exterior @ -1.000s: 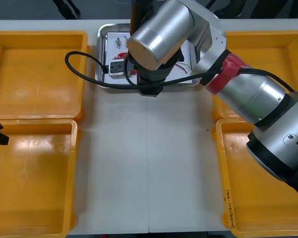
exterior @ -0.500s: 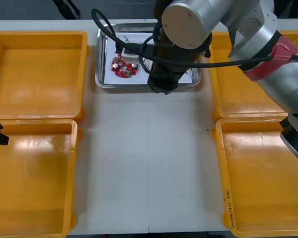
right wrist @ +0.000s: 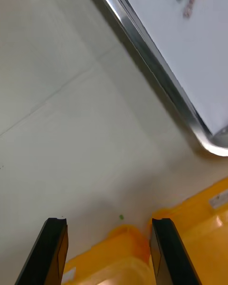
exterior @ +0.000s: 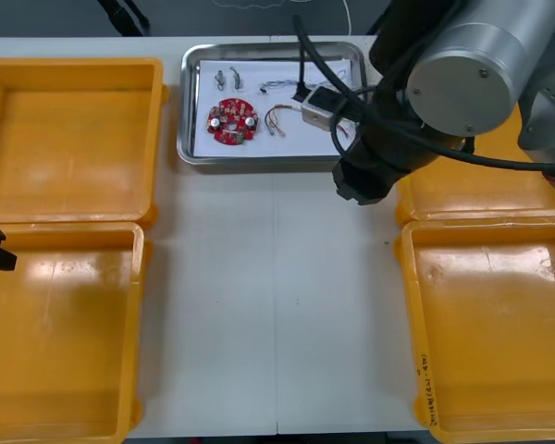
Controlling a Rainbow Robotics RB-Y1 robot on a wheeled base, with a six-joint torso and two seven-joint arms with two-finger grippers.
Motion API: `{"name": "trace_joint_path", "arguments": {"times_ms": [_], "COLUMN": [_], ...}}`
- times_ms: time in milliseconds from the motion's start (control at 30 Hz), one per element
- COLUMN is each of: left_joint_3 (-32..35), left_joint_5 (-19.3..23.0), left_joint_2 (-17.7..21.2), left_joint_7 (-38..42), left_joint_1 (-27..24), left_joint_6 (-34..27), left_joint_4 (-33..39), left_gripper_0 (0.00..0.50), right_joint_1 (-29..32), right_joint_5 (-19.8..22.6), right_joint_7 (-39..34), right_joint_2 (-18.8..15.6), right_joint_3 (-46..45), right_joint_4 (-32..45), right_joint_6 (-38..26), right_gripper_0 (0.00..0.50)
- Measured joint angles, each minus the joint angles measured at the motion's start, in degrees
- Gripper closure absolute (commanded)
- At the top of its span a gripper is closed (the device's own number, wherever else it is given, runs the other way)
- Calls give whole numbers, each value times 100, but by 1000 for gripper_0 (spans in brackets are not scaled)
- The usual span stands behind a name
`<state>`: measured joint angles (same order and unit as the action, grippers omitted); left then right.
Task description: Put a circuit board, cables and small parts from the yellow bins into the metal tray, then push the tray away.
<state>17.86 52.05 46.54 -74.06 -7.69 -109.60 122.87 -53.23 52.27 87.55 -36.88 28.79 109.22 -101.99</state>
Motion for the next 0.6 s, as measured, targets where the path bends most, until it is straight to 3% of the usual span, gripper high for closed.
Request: {"name": "trace_joint_path", "arguments": {"times_ms": [167,333,600], "left_joint_3": [0,0,0], "left_joint_5": [0,1,1], "left_joint_2": [0,0,0], "left_joint_7": [0,0,0], "left_joint_1": [1,1,1], "left_joint_6": [0,0,0], "left_joint_4": [1,2,2], "left_gripper_0": [0,0,0], "right_joint_1": [433,805,1241], "right_joint_5": [0,-37,-566], "right_joint_7": [-230,-1087,-1279], "right_joint_2": [-194,-332,-378], "right_joint_3": [-369,-677,-1157], "right_joint_4": [242,382,489], "right_joint_6": [-286,-415,-766], "right_gripper_0": [0,0,0]}}
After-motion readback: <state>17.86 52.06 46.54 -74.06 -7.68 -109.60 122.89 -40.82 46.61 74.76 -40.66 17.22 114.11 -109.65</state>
